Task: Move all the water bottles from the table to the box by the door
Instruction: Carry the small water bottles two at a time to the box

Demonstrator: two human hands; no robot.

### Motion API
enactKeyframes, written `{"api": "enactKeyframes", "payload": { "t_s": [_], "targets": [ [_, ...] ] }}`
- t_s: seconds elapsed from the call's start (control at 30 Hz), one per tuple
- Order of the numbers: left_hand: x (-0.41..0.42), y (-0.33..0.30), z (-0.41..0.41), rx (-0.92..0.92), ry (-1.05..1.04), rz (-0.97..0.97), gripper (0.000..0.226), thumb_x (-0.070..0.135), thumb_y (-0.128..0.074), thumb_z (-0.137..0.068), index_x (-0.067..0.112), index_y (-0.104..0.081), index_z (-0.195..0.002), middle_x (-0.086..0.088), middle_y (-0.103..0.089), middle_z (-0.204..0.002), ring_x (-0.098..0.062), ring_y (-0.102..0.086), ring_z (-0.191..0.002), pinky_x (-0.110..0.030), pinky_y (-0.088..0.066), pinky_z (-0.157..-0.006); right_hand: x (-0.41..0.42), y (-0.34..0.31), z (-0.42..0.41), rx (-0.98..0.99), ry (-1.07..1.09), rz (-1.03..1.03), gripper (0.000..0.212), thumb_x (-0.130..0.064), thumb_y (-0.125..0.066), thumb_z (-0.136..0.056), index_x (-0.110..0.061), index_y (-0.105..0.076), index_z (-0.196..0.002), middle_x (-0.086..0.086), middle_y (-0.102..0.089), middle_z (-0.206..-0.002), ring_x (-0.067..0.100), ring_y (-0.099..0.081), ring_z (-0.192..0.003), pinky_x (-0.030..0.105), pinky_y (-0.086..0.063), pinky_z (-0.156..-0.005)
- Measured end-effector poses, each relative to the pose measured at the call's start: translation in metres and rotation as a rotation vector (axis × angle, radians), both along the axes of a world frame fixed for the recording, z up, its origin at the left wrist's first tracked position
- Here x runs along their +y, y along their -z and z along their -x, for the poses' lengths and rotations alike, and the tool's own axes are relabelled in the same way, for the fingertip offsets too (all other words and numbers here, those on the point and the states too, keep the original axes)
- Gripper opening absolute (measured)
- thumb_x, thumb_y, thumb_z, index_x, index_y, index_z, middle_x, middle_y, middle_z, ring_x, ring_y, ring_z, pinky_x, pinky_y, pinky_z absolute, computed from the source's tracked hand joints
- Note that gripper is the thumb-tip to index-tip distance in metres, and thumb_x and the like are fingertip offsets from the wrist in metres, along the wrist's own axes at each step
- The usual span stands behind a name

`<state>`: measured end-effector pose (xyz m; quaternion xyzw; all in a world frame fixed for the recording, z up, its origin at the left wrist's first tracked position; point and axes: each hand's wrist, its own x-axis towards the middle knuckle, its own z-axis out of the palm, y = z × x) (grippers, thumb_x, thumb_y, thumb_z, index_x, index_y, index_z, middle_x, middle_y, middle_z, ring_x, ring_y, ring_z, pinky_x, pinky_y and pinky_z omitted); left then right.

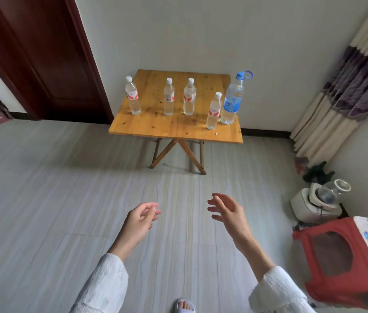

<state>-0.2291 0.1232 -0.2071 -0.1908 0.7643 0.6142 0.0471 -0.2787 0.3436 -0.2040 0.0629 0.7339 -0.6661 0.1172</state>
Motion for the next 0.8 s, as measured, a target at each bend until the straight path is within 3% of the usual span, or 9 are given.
{"api": "enactKeyframes", "payload": {
  "t_s": [0.2, 0.43, 0.67, 0.8],
  "targets": [
    [-0.009, 0.01, 0.096, -0.04, 0.033, -0.024, 0.017, 0.015, -0.043, -0.094, 0.02, -0.057, -0.1, 0.001, -0.065, -0.095, -0.016, -0.062, -0.095, -0.035, -0.049, -0.086, -0.012, 0.007, 0.098, -0.025, -0.001, -0.045, 0.018, -0.026, -0.049, -0.092, -0.02, -0.058, -0.106, -0.001, -0.067, -0.095, 0.013, -0.066, -0.089, 0.029, -0.053, -0.078],
    [-0.052, 0.019, 0.236, -0.022, 0.106, -0.006, 0.021, 0.017, -0.041, -0.094, 0.017, -0.055, -0.109, 0.004, -0.063, -0.098, -0.012, -0.06, -0.096, -0.031, -0.048, -0.087, -0.04, 0.008, 0.234, 0.025, 0.077, -0.078, 0.009, -0.026, -0.049, -0.092, -0.028, -0.058, -0.093, -0.003, -0.067, -0.09, 0.012, -0.066, -0.085, 0.032, -0.053, -0.077],
    [-0.104, 0.017, 0.378, 0.0, 0.217, 0.021, 0.017, 0.022, -0.042, -0.094, 0.026, -0.056, -0.102, 0.008, -0.063, -0.099, -0.005, -0.06, -0.095, -0.023, -0.048, -0.08, -0.089, 0.008, 0.353, 0.013, 0.15, -0.066, 0.01, -0.027, -0.05, -0.091, -0.027, -0.059, -0.095, -0.006, -0.068, -0.087, 0.005, -0.066, -0.079, 0.027, -0.053, -0.072],
    [-0.108, 0.023, 0.44, -0.017, 0.276, 0.029, 0.017, 0.025, -0.042, -0.094, 0.026, -0.054, -0.106, 0.005, -0.062, -0.106, -0.008, -0.059, -0.098, -0.03, -0.047, -0.088, -0.094, 0.008, 0.403, -0.01, 0.22, -0.078, 0.012, -0.025, -0.051, -0.091, -0.022, -0.06, -0.097, -0.003, -0.068, -0.088, 0.006, -0.066, -0.077, 0.029, -0.053, -0.073]
  ]
}}
